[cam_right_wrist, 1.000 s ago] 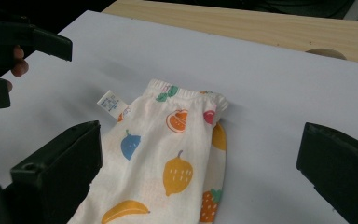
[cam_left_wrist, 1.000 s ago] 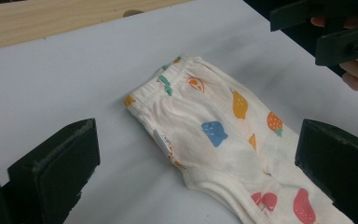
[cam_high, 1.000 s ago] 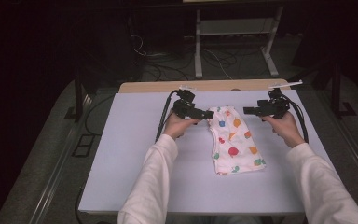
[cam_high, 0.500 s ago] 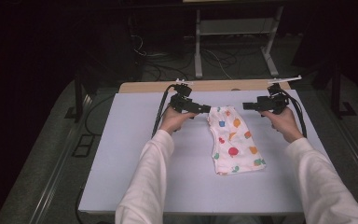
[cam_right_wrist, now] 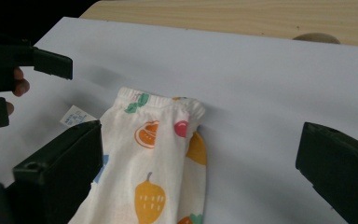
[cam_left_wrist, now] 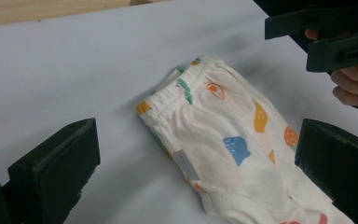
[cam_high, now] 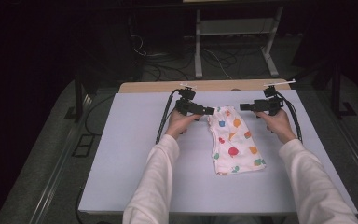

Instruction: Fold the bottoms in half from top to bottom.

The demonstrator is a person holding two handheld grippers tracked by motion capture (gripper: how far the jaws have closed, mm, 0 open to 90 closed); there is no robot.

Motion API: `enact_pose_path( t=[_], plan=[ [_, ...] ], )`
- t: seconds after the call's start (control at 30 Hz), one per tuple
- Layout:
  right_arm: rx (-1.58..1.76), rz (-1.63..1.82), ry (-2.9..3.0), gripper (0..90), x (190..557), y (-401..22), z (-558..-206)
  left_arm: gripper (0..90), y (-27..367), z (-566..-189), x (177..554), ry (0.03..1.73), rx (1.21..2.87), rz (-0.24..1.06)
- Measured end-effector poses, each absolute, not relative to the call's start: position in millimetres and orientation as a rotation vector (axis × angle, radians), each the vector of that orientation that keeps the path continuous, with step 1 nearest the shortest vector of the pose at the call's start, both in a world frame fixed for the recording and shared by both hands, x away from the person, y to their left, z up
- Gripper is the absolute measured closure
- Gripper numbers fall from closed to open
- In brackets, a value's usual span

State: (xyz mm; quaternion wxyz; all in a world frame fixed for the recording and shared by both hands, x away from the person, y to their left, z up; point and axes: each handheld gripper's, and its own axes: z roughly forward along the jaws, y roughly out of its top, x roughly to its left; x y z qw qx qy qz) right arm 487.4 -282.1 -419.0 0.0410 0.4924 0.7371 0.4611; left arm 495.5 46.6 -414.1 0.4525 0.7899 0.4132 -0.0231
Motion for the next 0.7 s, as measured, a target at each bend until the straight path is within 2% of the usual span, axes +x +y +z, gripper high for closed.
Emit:
enact_pose_path(
  t=[0.37,0.63,0.7],
  plan=[
    [1.542,1.434,2.258,12.8,489.7,-285.3,-427.6,0.9,39.9,-436.0,501.8,1.055,1.951,-0.141],
    [1.564,1.442,2.269,19.4,490.9,-277.7,-432.2,17.0,34.6,-440.8,501.5,1.042,1.968,-0.135],
    [1.575,1.448,2.274,21.5,491.0,-276.8,-434.6,23.5,34.6,-441.9,502.1,1.051,1.965,-0.134]
  ],
)
